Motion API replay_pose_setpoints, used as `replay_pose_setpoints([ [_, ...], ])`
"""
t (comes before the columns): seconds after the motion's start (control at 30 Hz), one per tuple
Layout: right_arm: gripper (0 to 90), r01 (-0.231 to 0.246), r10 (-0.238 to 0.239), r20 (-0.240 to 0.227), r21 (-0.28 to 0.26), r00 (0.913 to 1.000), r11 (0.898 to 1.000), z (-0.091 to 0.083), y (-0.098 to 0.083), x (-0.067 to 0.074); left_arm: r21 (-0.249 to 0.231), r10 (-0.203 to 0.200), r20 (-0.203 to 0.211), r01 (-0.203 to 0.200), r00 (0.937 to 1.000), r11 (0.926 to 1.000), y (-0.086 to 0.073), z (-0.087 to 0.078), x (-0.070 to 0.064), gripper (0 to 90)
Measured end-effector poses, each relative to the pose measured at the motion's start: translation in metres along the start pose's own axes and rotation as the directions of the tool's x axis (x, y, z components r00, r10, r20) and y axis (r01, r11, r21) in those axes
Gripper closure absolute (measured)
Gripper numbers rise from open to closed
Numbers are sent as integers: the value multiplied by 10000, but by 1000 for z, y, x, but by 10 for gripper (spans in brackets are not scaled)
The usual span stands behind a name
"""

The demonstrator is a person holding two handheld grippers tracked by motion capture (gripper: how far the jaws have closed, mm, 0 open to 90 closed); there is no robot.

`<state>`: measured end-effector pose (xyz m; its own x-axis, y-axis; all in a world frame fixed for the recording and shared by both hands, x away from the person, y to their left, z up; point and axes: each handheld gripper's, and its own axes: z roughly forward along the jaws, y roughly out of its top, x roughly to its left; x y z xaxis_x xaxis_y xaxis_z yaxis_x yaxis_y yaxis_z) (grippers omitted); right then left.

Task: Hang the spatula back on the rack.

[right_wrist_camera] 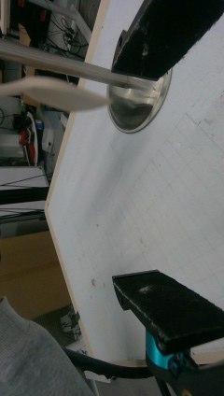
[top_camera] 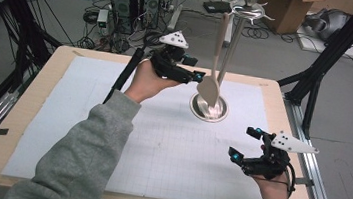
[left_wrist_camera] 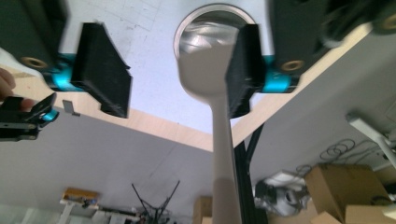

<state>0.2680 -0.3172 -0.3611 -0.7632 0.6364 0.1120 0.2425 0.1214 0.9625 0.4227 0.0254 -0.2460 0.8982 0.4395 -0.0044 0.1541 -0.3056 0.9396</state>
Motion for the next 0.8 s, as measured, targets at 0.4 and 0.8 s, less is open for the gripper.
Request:
replay_pose_setpoints([
  [0.4, 8, -46, 48, 54, -354, 10000, 9994, -6, 2, -2, -416, -127, -703, 98, 9974, 9991, -44, -65, 3, 187],
  [0.8, 8, -17, 17, 32, -179, 10000, 9998, 3, 3, -4, -841, -259, -1736, 114, 9845, 9964, -88, -119, 1, 187],
])
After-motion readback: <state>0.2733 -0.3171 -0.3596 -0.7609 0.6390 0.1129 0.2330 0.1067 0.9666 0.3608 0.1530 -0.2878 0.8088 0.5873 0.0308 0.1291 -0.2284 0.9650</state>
